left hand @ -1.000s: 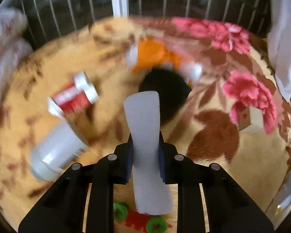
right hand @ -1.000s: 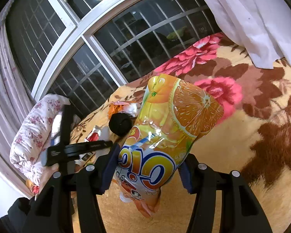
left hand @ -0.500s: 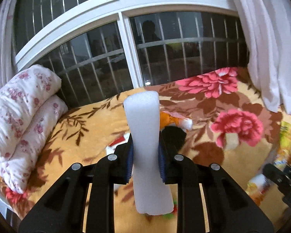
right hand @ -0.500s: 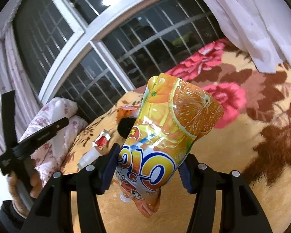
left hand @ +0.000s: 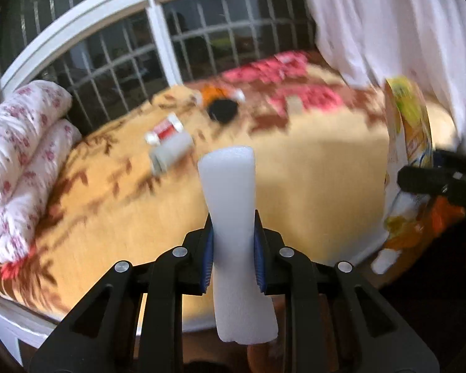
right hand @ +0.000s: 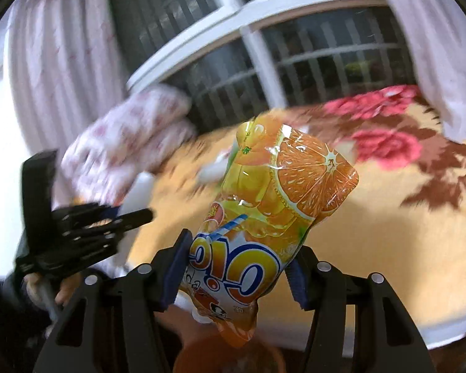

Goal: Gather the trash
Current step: 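Carry the pouch and white strip with both tools over the orange bin, then open both tools to drop the pouch and strip into the bin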

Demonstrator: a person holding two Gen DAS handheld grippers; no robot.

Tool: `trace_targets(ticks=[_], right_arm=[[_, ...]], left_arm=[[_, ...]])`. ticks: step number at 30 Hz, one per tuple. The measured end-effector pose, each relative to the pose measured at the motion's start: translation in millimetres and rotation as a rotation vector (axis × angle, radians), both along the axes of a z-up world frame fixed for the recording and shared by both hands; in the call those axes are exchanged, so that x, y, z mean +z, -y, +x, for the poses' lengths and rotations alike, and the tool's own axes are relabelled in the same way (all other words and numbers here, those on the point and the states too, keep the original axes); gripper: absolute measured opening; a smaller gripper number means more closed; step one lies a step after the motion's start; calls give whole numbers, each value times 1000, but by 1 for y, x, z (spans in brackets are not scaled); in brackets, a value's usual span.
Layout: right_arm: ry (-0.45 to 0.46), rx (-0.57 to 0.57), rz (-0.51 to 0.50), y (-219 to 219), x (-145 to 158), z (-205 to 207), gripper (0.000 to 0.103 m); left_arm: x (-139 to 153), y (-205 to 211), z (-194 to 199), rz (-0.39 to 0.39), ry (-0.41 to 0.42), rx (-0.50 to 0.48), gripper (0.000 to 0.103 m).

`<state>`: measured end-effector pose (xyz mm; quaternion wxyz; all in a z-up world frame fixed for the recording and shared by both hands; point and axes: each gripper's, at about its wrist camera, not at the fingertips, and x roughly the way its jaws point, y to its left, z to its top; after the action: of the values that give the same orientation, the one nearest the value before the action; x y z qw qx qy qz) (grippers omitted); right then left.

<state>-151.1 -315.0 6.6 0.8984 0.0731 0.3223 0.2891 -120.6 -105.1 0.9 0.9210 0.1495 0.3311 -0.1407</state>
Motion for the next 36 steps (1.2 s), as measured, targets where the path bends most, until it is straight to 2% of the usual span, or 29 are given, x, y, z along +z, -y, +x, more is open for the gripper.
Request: trace_targets(ticks=[3,5,9,12,13,14,18,20,24,28,29,30,31,34,36], right_arm=[[-95,101,-109,-21,-23,-23,55],[-145,128,-191,-33,-41,-30,55],[-301,153,-302,-57,-97,-27,55],[-399,185,-385,-77,-140,-14,55],[-451,200,-420,-84,-160,-9,55],[-511,211,-453,-90,-181,-3,55],[-716,180,-477,-94,-243,18,56],[-742,170,-487,-94,-257,25,56],[-763,168,-512,-99,-274,37,56],[-781,176,-549,-104,-288,34,58],[-781,174,-559,-105,-290,35,60],[-788,173,-566,-109,-293,37,68],[-788,170,-566,-111,-293,39,72],[-774,165,-554,-114,-288,40,72],[-757,163,-548,-116,-283,39,72]], left_arm=[[-44,-8,-20,14,-125,-39,21],[-74,-11,-23,27,-220,-50,21],[-141,-7,-16,113,-390,-36,21],[-190,-4,-3,142,-572,-22,21],[-206,-2,1,157,-642,-25,21],[-215,-1,3,166,-676,-26,21],[-256,8,18,180,-828,-9,21],[-282,15,24,207,-893,-5,21],[-313,21,28,285,-907,2,21],[-325,20,29,292,-922,17,24],[-326,21,29,296,-923,18,27],[-327,22,27,307,-917,20,30],[-324,20,29,314,-916,16,37],[-319,30,26,316,-906,-17,49],[-315,33,22,331,-882,-33,51]])
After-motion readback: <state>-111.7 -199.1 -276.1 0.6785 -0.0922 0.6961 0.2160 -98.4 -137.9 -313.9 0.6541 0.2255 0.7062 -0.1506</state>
